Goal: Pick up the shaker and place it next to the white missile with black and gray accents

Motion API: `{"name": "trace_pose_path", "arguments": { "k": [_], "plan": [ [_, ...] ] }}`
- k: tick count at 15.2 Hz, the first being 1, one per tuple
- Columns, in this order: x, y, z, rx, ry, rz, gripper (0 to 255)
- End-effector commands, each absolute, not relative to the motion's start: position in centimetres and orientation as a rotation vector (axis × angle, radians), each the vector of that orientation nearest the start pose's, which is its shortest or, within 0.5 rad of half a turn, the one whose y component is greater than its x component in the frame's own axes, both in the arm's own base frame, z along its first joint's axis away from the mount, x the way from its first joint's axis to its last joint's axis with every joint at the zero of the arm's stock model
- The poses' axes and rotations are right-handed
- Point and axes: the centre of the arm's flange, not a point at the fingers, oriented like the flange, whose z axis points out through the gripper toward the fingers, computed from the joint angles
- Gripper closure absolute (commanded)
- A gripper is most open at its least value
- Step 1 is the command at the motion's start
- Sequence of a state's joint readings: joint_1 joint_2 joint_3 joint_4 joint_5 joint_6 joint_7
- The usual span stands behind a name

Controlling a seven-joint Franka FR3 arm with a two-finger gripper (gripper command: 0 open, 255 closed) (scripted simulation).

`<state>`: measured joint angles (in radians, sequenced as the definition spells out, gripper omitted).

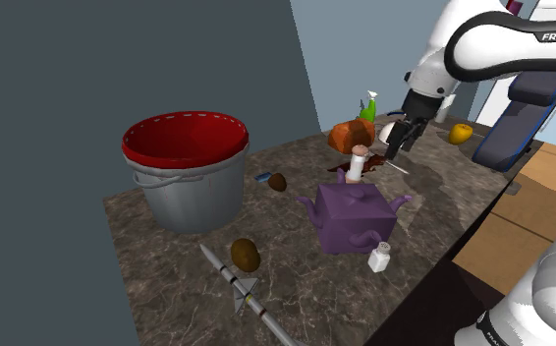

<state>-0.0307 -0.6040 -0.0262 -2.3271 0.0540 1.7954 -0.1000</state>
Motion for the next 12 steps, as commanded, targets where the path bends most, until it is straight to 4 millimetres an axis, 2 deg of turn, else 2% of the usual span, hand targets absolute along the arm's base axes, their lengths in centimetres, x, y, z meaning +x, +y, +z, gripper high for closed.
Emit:
{"name": "trace_pose_path", "arguments": {
  "k": [1,12],
  "plan": [
    [39.7,-3.7,55.3,-3.073,-0.036,-0.109,0],
    [49.8,-13.7,50.3,-3.049,0.076,-0.055,0]
  ]
}}
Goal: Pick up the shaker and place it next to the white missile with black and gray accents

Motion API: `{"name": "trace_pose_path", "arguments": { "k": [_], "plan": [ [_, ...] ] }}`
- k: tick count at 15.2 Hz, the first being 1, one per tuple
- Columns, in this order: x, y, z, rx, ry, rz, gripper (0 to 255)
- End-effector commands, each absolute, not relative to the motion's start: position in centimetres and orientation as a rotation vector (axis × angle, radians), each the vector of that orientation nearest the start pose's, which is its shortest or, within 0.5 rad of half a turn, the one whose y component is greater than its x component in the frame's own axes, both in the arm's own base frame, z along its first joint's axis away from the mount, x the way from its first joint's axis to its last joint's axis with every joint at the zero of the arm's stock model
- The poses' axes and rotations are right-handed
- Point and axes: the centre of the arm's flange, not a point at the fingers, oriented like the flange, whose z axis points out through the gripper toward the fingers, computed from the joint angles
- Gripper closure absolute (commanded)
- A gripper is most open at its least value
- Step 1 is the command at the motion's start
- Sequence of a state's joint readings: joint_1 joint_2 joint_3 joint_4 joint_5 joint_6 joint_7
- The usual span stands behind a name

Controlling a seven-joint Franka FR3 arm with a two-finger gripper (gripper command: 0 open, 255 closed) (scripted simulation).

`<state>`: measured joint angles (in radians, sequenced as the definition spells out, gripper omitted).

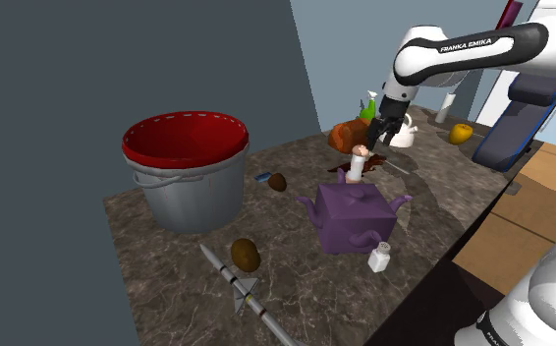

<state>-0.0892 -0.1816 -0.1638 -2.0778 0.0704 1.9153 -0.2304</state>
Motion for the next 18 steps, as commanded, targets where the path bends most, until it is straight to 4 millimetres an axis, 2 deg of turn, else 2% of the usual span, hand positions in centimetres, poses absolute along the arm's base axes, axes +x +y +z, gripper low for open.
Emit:
{"name": "trace_pose_path", "arguments": {
  "k": [1,13,14,18],
  "plan": [
    [50.7,-14.7,49.8,-3.047,0.086,-0.050,0],
    [60.6,-26.2,43.6,-3.015,0.206,0.008,0],
    [61.0,-26.7,43.3,-3.013,0.211,0.010,0],
    [61.0,-26.5,41.2,-3.013,0.211,0.010,0]
  ]
}}
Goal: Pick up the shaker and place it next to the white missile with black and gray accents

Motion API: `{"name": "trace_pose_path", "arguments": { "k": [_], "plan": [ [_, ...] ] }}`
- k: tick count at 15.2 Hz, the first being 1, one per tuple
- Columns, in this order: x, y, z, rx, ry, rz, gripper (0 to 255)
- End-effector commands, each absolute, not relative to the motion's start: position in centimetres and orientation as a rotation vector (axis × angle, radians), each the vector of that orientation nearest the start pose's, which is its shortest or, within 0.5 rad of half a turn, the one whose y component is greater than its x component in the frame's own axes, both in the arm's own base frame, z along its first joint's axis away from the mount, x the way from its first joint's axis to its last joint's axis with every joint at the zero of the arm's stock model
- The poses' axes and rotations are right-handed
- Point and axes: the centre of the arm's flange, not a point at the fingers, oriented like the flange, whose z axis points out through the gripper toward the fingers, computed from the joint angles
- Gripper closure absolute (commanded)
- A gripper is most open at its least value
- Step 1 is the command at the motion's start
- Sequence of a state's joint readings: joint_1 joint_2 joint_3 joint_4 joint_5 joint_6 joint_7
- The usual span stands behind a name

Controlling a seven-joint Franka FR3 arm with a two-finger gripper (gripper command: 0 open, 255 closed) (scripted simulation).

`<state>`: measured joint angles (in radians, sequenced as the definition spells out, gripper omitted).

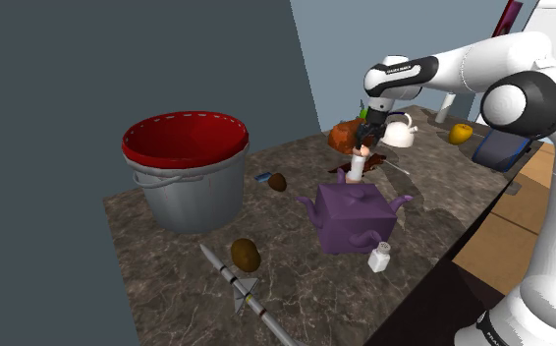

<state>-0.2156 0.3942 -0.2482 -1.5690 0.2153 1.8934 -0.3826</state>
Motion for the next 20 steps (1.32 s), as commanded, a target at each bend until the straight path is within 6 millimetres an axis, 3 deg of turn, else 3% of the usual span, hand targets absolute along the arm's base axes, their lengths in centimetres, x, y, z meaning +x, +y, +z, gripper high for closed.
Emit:
{"name": "trace_pose_path", "arguments": {
  "k": [1,4,11,12,20],
  "plan": [
    [61.0,-26.4,40.7,-3.013,0.211,0.010,0],
    [61.0,-26.2,39.3,-3.013,0.211,0.010,0],
    [61.0,-26.2,39.3,-3.013,0.211,0.010,0],
    [61.0,-26.2,39.3,-3.013,0.211,0.010,255],
    [61.0,-26.2,39.3,-3.013,0.211,0.010,255]
  ]
}}
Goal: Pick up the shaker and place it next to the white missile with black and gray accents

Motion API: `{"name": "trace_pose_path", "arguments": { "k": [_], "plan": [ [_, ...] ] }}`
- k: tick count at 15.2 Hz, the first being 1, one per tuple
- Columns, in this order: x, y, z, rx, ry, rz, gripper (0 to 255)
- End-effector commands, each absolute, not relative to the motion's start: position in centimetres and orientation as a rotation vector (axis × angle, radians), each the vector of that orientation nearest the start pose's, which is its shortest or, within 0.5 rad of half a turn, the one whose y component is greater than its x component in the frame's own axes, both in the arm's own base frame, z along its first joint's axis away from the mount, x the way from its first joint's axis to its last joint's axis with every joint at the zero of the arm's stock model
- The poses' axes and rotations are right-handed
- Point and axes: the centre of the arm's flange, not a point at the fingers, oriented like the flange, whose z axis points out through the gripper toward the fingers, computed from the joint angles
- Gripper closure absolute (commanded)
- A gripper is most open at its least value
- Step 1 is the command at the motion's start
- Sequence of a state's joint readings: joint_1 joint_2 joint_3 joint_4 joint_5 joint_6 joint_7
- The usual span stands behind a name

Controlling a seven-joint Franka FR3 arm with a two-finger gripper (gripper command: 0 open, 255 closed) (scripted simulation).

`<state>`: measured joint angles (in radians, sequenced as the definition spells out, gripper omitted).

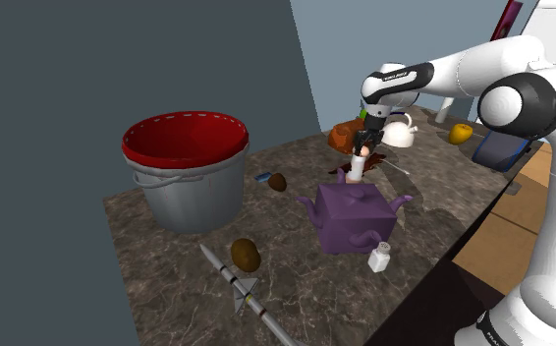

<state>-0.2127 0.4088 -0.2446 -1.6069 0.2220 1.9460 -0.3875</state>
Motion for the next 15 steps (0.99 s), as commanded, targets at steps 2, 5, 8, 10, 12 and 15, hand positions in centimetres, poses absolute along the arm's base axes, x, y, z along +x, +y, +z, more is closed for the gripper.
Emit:
{"name": "trace_pose_path", "arguments": {
  "k": [2,5,8,10,12,15],
  "plan": [
    [61.0,-26.2,39.9,-3.013,0.211,0.010,255],
    [61.0,-26.2,41.5,-3.013,0.211,0.010,255],
    [61.0,-26.2,43.0,-3.013,0.211,0.010,255],
    [61.0,-26.2,44.1,-3.013,0.211,0.010,255],
    [61.0,-26.2,45.1,-3.013,0.211,0.010,255],
    [61.0,-26.2,46.7,-3.013,0.211,0.010,255]
  ]
}}
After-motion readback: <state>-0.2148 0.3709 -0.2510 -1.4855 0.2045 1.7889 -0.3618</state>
